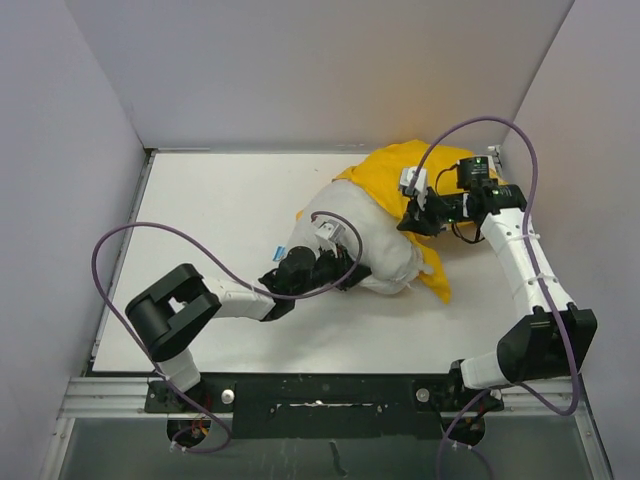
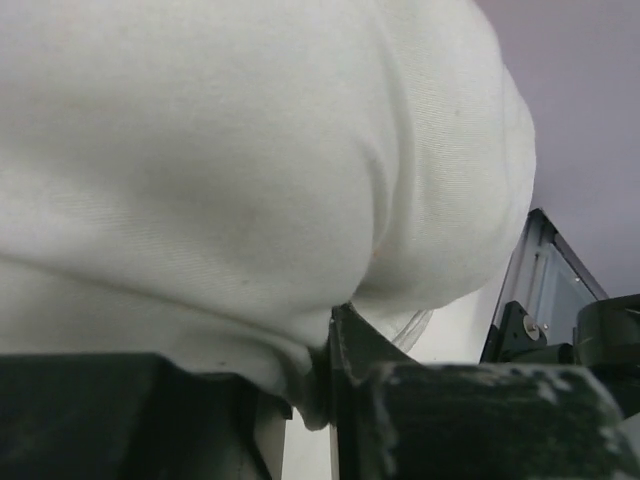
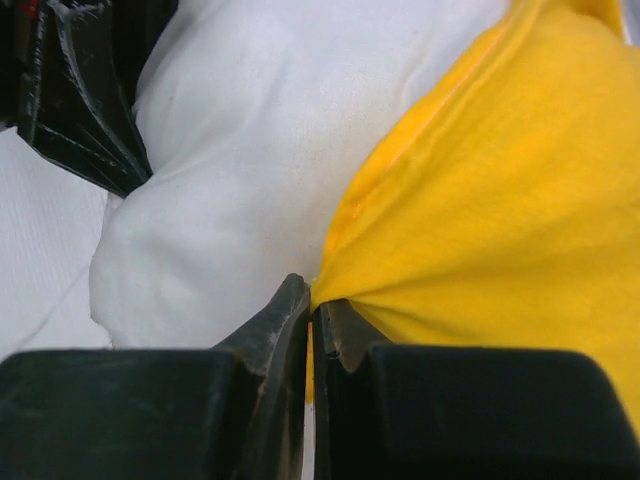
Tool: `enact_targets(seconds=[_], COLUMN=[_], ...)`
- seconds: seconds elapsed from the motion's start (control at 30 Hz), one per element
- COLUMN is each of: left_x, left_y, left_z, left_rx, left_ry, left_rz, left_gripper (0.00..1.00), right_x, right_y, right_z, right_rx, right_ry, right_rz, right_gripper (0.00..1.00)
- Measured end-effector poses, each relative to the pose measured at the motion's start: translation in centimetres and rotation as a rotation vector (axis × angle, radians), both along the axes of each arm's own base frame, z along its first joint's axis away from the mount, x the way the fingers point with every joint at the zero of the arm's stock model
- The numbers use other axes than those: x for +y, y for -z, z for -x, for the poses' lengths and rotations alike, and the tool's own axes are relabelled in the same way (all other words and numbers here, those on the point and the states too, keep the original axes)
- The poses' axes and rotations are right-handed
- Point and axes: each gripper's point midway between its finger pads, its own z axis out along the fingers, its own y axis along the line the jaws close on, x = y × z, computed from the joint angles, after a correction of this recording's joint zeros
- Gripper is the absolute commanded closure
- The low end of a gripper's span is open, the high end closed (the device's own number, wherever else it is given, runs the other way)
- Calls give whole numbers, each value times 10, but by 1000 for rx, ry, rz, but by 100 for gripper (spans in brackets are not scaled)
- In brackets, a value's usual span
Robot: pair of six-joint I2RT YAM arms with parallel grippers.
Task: Put the pillow into the pillowcase
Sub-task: Stuff the pillow into the pillowcase.
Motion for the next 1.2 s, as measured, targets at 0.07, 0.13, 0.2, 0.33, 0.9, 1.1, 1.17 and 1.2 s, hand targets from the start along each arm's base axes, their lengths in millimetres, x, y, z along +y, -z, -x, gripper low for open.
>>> enact_targets(seconds=[0.07,0.13,0.2,0.33,0.9,1.1,1.17,1.2], left_x=[1,6,15,32,57,113,113,111], left_y=[-7,-8,-3,0,-20,-8,-1,0], left_z=[-2,-4,-2,5,89,70,78,83], left_rx=[-32,-54,-63,-92,-257,-191,-152,-139], left_ry=[26,48,76,149,364,238,285,310], left_rz=[17,20,5,-20,-180,-183,-185,-182], left_gripper=[96,97,97,97,94,60,48,43], right_x=[1,0,0,-3,90,35,13,1], right_y=[-13,-22,-28,-20,-33,38,58,68], right_z=[-1,1,3,6,15,23,16,12], right_rx=[-18,-27,-31,5,-25,56,103,134], right_ry=[-7,1,15,69,-184,-13,69,112], right_rz=[-32,-61,-78,-77,-30,78,125,145], right_gripper=[100,100,100,100,100,82,68,60])
